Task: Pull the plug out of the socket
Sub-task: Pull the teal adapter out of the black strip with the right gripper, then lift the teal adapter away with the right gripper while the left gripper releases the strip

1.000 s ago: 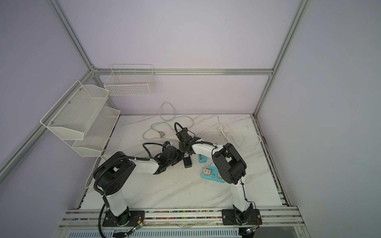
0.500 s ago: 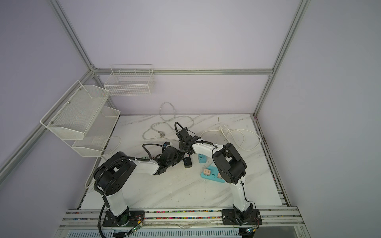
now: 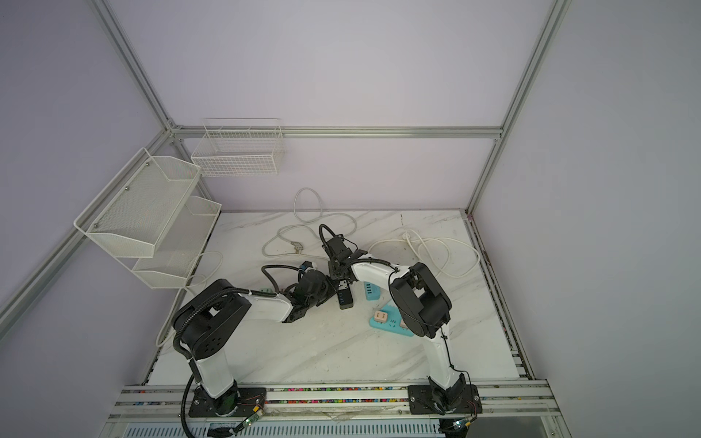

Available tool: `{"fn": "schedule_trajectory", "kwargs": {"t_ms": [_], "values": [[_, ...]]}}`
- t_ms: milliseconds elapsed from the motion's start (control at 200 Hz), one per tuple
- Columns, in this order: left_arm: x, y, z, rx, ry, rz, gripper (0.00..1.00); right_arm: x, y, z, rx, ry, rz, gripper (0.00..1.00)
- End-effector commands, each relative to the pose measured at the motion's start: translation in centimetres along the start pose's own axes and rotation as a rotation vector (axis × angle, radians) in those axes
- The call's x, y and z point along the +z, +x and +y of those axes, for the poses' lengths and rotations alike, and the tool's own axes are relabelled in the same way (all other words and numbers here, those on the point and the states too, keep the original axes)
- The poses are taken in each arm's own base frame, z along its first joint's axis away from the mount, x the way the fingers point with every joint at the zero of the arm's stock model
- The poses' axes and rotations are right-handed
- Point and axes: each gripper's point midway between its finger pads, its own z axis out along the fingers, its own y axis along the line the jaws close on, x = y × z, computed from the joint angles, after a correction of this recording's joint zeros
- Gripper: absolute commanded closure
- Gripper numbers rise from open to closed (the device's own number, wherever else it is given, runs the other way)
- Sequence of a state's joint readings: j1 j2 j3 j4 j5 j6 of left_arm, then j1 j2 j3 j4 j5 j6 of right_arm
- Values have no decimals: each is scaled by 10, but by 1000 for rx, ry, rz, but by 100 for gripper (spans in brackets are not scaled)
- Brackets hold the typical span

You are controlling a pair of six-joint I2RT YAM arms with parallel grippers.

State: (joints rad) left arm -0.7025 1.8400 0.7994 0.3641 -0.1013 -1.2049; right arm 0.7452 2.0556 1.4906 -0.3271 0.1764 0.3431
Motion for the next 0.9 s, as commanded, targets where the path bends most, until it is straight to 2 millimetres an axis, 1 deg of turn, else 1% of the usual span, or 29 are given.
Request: {"fn": "schedule_trajectory", "kwargs": {"t_ms": [0,65,85,130,235,300,345,380,490,525,565,610,725,760,830,895], "values": [[-12,71,125,49,-403,245,73,-36,-35,60,-8,-141,-121,100],[-12,71,126,44,-404,244,73,-37,-32,63,-11,-134,-108,100],[-12,71,126,43,-404,243,73,-38,-34,60,-9,-130,-113,100],[-12,72,127,45,-404,246,73,-41,-40,50,2,-122,-126,100],[-12,73,129,41,-412,245,73,-47,-58,16,71,-143,-149,100],[-12,73,129,38,-410,247,73,-51,-64,5,76,-97,-173,100],[-12,72,128,39,-405,246,73,-48,-61,11,56,-98,-159,100],[-12,72,126,41,-402,245,73,-45,-55,22,42,-112,-145,100],[-11,71,126,42,-404,240,73,-30,-27,70,-29,-160,-96,100],[-11,72,127,40,-406,245,73,-26,-21,77,-44,-157,-74,100],[-11,72,127,39,-405,247,73,-21,-16,77,-37,-148,-50,100],[-11,73,127,39,-405,248,73,-24,-22,68,-24,-122,-68,100],[-14,69,124,43,-396,235,73,-53,-57,29,50,-118,-157,100],[-15,68,122,44,-389,231,73,-63,-67,19,76,-135,-180,100],[-15,64,109,54,-345,224,73,-75,-78,1,115,-150,-205,100],[-15,57,92,69,-300,214,73,-81,-84,-11,135,-146,-218,100]]}}
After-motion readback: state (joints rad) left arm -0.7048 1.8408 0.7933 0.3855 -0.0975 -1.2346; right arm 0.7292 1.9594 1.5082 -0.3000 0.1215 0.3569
